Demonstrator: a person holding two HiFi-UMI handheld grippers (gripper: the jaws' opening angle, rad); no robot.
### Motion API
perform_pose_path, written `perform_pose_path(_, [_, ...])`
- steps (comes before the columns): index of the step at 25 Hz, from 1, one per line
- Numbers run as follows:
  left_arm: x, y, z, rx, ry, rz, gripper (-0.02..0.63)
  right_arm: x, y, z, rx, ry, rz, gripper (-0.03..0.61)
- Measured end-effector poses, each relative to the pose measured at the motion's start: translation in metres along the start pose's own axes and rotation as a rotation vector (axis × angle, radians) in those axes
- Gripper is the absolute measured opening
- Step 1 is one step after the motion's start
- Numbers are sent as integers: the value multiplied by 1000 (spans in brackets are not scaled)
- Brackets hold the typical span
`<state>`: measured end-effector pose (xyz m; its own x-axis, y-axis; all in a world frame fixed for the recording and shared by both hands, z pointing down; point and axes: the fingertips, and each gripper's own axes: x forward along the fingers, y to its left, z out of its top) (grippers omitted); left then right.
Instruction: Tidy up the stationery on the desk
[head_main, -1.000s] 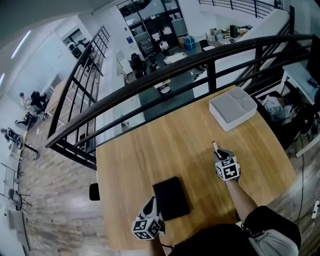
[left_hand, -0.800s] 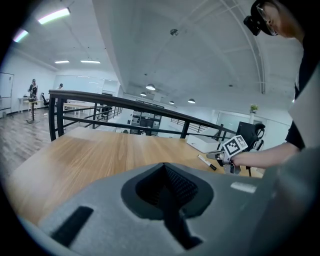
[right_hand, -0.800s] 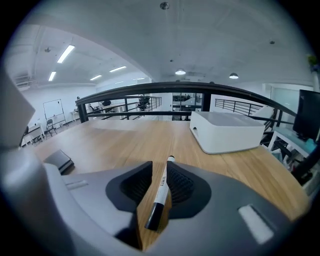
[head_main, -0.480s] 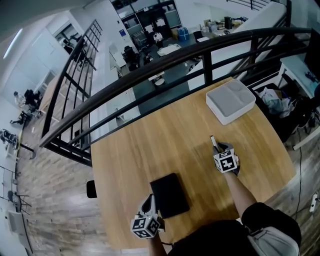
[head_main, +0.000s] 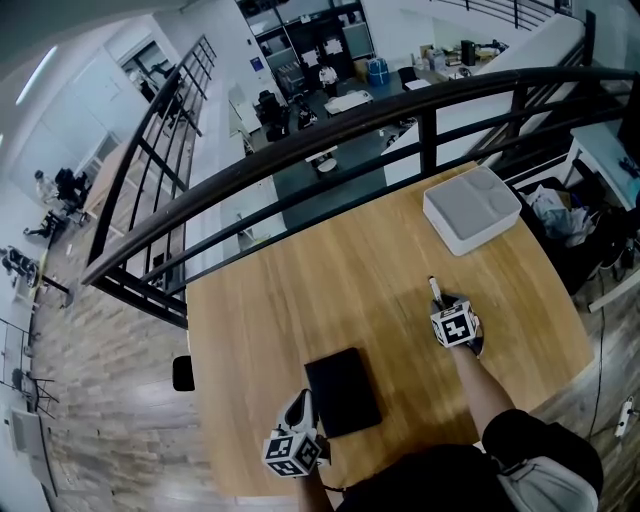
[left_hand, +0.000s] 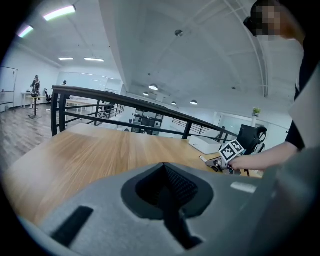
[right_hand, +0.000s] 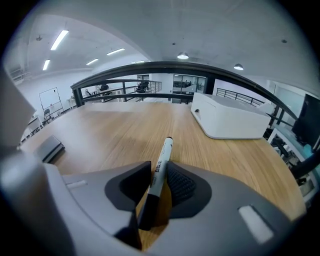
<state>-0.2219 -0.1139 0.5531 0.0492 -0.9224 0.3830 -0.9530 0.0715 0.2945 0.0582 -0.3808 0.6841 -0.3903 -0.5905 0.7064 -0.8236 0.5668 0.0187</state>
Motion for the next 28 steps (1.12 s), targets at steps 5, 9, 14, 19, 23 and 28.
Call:
perform_pose_path(5, [3, -3, -2, -19, -7, -1, -3, 4, 1, -1, -8, -2, 10, 85])
perform_pose_path(9, [-1, 2, -8, 1, -2, 4, -3, 0, 2, -3, 29, -7, 18, 81])
perform_pose_path(14, [-6, 6, -3, 0, -14, 10, -3, -10, 4, -3, 46, -16, 24, 80])
perform_pose_path(19, [-9, 3, -3, -2, -26, 2, -3, -25, 6, 1, 44, -47, 31, 80])
perform_pose_path(23, [-11, 0, -1, 6, -34, -7, -3, -38, 8, 4, 42, -68, 34, 80])
perform_pose_path(28, [-14, -2, -1, 5, -45, -26, -3, -52, 15, 6, 54, -97, 34, 80])
